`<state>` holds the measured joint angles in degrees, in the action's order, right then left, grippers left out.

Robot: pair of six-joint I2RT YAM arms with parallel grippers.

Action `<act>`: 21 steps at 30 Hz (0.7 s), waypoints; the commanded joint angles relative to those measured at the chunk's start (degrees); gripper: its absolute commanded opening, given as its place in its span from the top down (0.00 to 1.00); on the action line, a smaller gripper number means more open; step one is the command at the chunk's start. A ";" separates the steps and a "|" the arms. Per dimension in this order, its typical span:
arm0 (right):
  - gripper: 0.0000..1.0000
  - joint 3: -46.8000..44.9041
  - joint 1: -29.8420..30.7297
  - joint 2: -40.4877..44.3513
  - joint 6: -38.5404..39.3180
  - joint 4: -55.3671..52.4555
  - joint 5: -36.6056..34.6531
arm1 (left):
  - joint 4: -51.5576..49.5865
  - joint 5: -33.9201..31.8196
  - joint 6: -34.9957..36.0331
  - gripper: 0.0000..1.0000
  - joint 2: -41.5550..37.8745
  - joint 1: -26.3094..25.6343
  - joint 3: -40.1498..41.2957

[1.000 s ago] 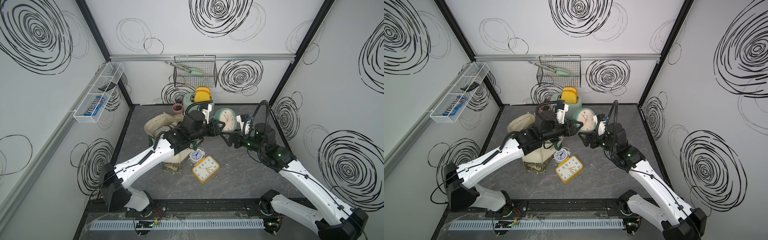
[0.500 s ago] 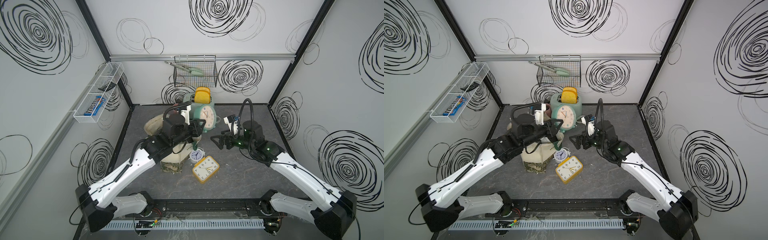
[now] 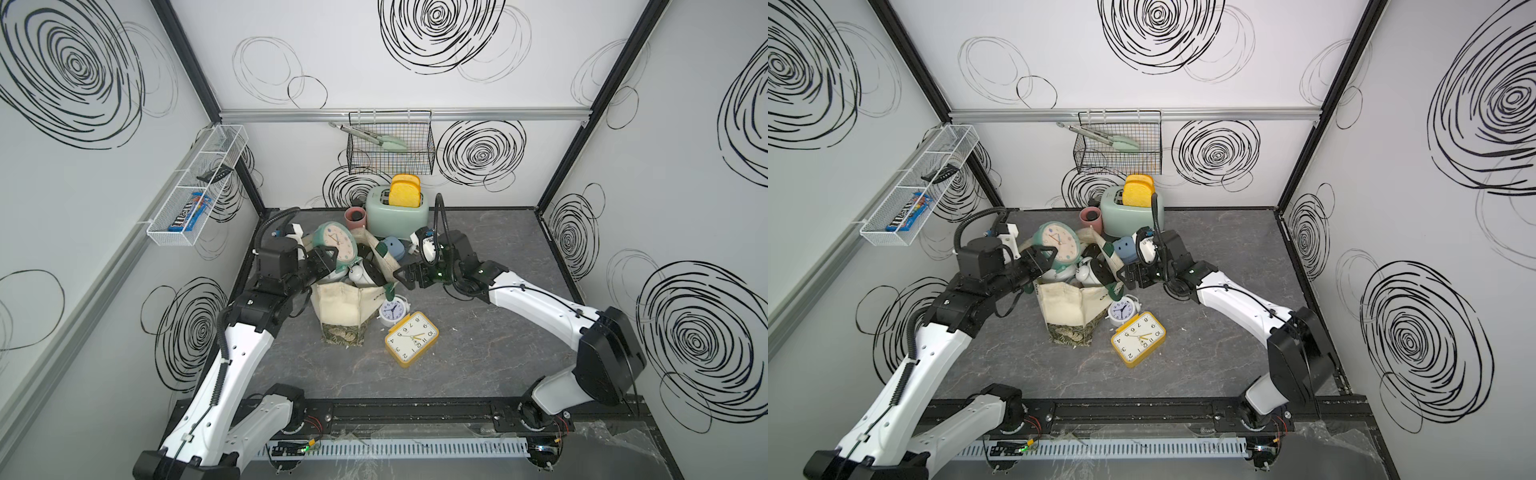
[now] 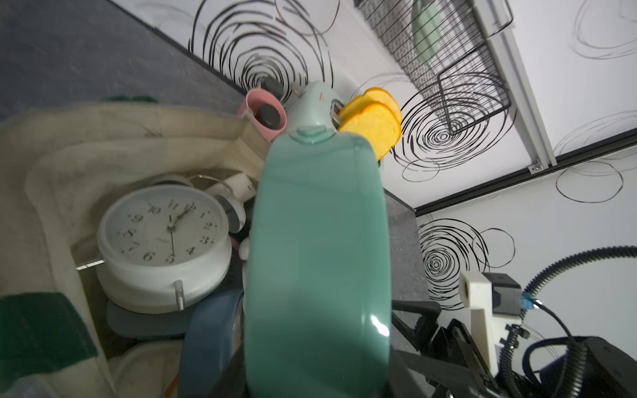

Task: Put the alarm clock into the canvas bag
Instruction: Place the alarm at the canvas bag.

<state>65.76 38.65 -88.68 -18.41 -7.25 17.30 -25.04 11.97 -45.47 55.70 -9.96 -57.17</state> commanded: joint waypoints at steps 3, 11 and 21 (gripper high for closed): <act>0.17 2.99 0.90 -2.34 -1.22 1.99 -0.09 | 9.32 5.19 -10.64 0.78 1.94 0.64 3.48; 0.48 4.15 1.57 -4.12 -1.08 2.25 1.39 | 16.29 3.47 -20.35 0.78 5.45 0.38 7.46; 1.00 7.34 2.93 -5.90 -0.48 2.28 3.83 | 19.47 -0.46 -29.35 0.80 12.98 -1.89 7.57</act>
<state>70.85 40.77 -93.60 -19.27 -6.59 19.49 -8.14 13.69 -70.02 66.61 -11.00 -50.37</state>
